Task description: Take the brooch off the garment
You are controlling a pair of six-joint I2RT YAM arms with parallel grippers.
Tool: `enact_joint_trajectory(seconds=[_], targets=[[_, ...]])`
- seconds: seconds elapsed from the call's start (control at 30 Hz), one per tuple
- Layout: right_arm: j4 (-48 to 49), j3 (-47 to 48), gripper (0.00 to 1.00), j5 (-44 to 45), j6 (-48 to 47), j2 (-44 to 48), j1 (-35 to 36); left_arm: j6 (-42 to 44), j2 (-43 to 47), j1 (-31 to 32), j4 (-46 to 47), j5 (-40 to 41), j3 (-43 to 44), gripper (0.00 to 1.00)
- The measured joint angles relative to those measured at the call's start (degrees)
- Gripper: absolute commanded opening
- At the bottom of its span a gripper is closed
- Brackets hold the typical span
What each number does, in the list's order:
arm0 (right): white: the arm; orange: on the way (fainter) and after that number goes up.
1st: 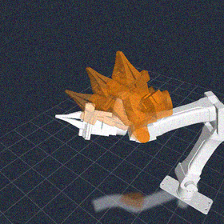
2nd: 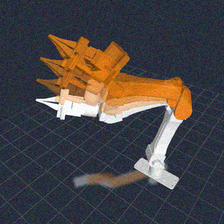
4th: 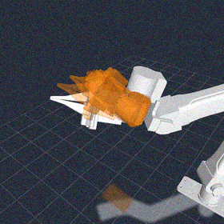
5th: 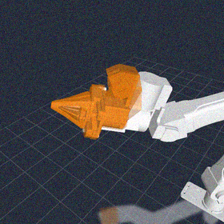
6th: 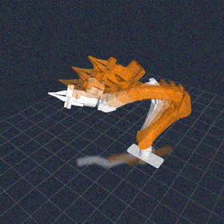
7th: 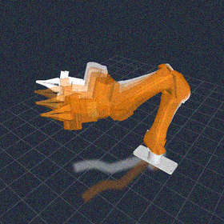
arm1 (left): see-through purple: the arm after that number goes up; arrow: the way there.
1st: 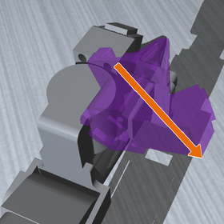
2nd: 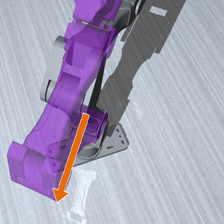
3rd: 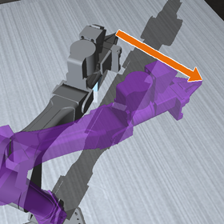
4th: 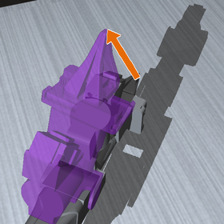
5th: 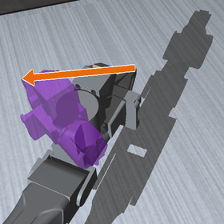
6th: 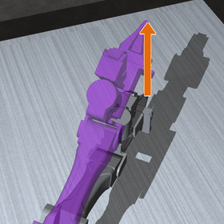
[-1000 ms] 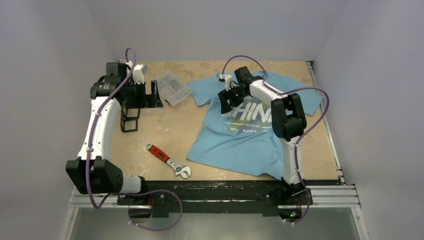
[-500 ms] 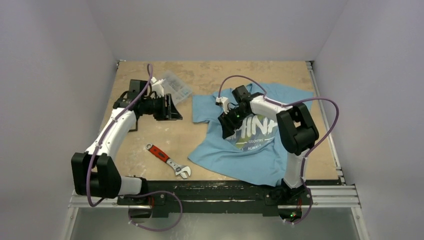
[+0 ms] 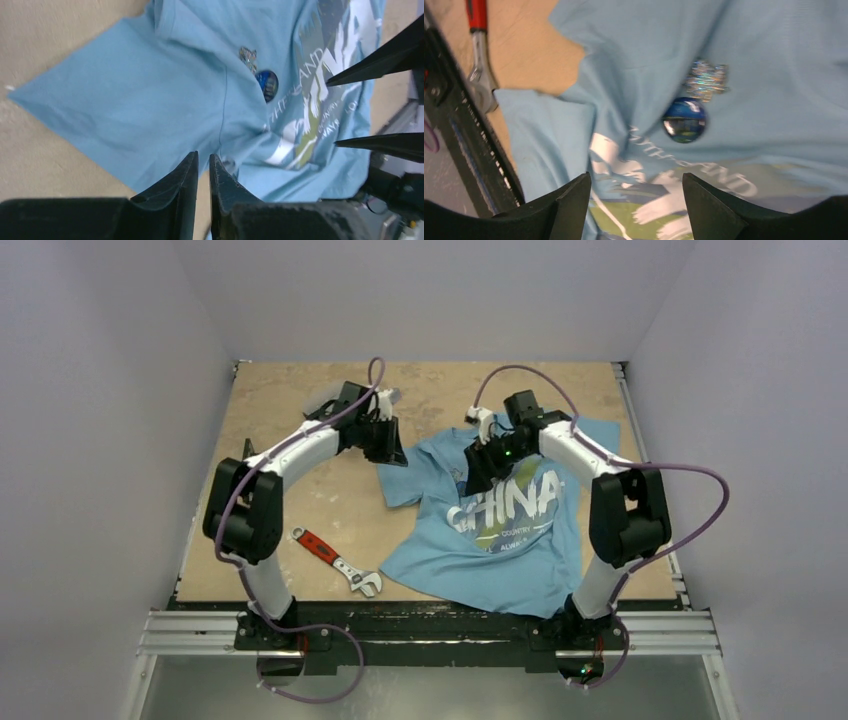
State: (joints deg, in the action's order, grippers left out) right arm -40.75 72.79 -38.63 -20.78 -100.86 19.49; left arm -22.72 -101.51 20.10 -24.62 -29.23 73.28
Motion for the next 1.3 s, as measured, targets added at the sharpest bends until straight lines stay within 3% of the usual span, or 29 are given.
enact_joint_trajectory(seconds=[0.2, 0.3, 0.43, 0.53, 0.77, 0.93, 1.3], targets=[[2.05, 4.02, 0.67, 5.16, 4.33, -2.67, -8.37, 4.22, -7.72, 6.91, -4.02, 14.05, 11.21, 0.08], [3.43, 4.02, 0.64, 10.34, 6.99, -3.89, -8.55, 4.39, -11.06, 9.77, -7.19, 21.57, 14.19, 0.0], [5.11, 4.39, 0.63, 18.56, 9.44, -6.27, -8.02, 4.26, -16.55, 13.2, -11.78, 32.22, 18.08, 0.0], [5.88, 4.44, 0.63, 24.33, 9.88, -8.2, -7.98, 4.24, -18.45, 14.62, -14.47, 35.93, 18.18, 0.0], [5.42, 4.02, 0.64, 31.15, 8.59, -10.23, -8.09, 4.31, -18.95, 14.86, -18.4, 39.78, 16.76, 0.0], [4.39, 1.14, 0.65, 31.71, 7.32, -8.02, -8.09, 5.2, -14.51, 15.78, -19.69, 39.82, 10.12, 0.0], [-1.51, -9.25, 0.64, 31.63, 4.07, -0.02, -8.09, 7.76, -5.49, 16.79, -24.81, 33.31, -3.17, 0.0]])
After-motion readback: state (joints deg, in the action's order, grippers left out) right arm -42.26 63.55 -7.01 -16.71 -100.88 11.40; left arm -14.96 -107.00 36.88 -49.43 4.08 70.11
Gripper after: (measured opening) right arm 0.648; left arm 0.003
